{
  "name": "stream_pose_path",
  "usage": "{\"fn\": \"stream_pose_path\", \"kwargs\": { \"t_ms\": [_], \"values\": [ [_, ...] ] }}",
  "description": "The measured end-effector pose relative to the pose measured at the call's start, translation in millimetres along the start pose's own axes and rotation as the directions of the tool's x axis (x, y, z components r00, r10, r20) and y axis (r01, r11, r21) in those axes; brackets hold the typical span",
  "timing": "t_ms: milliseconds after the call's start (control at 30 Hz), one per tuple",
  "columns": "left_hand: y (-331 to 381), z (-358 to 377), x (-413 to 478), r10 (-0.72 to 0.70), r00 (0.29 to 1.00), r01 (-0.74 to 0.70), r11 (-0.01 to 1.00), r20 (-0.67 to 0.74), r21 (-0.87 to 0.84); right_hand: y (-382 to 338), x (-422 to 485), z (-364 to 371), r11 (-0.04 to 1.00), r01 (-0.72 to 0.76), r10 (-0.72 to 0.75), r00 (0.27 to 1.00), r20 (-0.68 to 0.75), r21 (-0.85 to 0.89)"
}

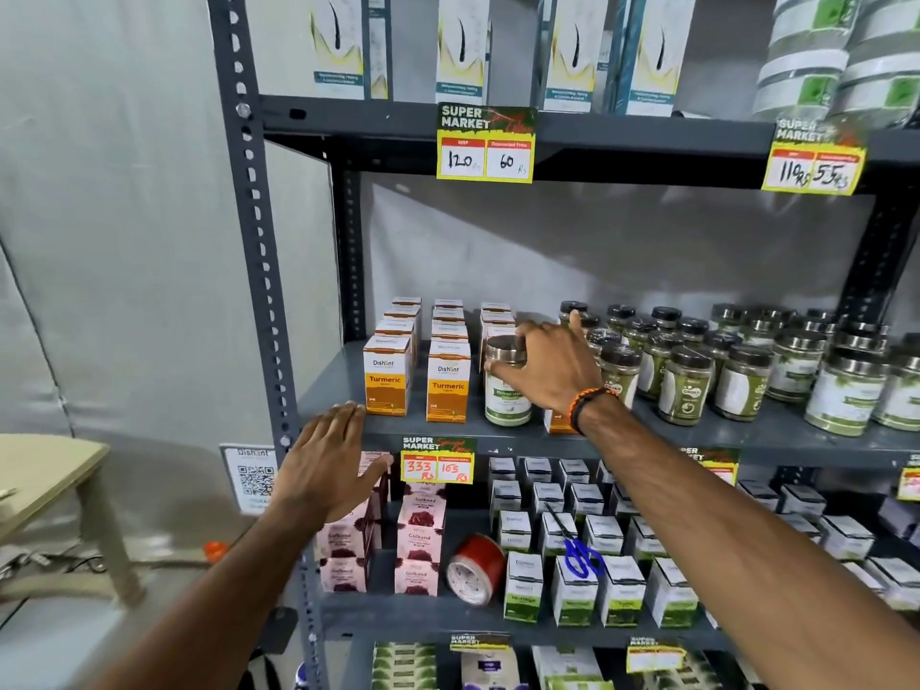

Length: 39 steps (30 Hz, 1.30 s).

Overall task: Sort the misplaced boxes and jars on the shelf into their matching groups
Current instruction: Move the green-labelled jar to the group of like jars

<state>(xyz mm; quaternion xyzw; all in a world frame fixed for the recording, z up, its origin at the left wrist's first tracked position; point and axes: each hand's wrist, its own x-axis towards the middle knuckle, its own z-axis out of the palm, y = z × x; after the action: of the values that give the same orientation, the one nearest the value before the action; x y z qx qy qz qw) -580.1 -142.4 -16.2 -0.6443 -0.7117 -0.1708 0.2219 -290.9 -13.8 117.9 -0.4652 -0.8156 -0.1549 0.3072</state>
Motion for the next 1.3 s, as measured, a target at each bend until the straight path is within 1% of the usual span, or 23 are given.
{"fn": "stream_pose_path", "kwargs": {
  "t_ms": [67, 133, 267, 367, 433, 533, 633, 733, 833, 900, 1067, 1200, 1300],
  "values": [
    [-1.1, -4.9, -3.5, 0.025, 1.000, -0.026, 1.000, 0.005, 0.013, 0.6, -2.7, -4.2, 0.999, 0.008, -0.007, 0.999, -0.038, 0.034],
    [-2.8, -11.3, -8.7, 0.039, 0.999, -0.039, 0.999, 0.014, 0.024, 1.3, -7.0, -10.5, 0.993, 0.010, 0.001, 0.996, -0.087, 0.118],
    [1.0, -28.9, -23.6, -0.003, 1.000, 0.003, 1.000, 0.004, 0.015, 10.3, -29.2, -27.4, 0.948, 0.006, 0.056, 0.981, -0.187, 0.318],
    [25.5, -46.7, -33.9, -0.027, 0.998, 0.025, 0.999, -0.055, -0.034, 31.9, -56.9, -46.6, 0.903, -0.025, 0.118, 0.974, -0.192, 0.430],
    [53.5, -57.4, -34.0, -0.004, 0.997, -0.001, 0.998, -0.072, -0.059, 53.9, -75.6, -59.6, 0.881, -0.043, 0.145, 0.973, -0.181, 0.471],
    [117.1, -67.9, -24.5, 0.066, 0.995, -0.074, 0.990, -0.069, -0.121, 102.6, -108.3, -79.1, 0.856, -0.079, 0.191, 0.967, -0.170, 0.510],
    [190.8, -72.5, -10.3, 0.146, 0.986, -0.157, 0.973, -0.077, -0.170, 158.9, -137.0, -97.9, 0.851, -0.118, 0.233, 0.958, -0.166, 0.512],
    [283.9, -72.9, 8.2, 0.251, 0.962, -0.266, 0.949, -0.108, -0.169, 235.1, -164.8, -120.4, 0.854, -0.147, 0.279, 0.939, -0.200, 0.499],
    [377.4, -68.0, 27.7, 0.321, 0.941, -0.334, 0.931, -0.105, -0.146, 318.5, -190.3, -142.2, 0.859, -0.192, 0.312, 0.932, -0.187, 0.475],
    [438.8, -63.9, 42.7, 0.323, 0.941, -0.336, 0.929, -0.104, -0.158, 375.4, -203.5, -158.3, 0.858, -0.218, 0.333, 0.925, -0.181, 0.465],
    [550.8, -47.8, 74.9, 0.275, 0.961, -0.274, 0.938, -0.029, -0.213, 485.6, -224.9, -183.0, 0.856, -0.287, 0.386, 0.908, -0.163, 0.430],
    [599.3, -25.6, 97.6, 0.266, 0.962, -0.248, 0.944, 0.056, -0.215, 543.8, -219.8, -189.6, 0.845, -0.331, 0.424, 0.893, -0.150, 0.419],
    [614.3, -7.2, 108.2, 0.241, 0.966, -0.216, 0.952, 0.095, -0.218, 574.0, -209.1, -185.5, 0.823, -0.381, 0.474, 0.869, -0.140, 0.420]
  ]
}}
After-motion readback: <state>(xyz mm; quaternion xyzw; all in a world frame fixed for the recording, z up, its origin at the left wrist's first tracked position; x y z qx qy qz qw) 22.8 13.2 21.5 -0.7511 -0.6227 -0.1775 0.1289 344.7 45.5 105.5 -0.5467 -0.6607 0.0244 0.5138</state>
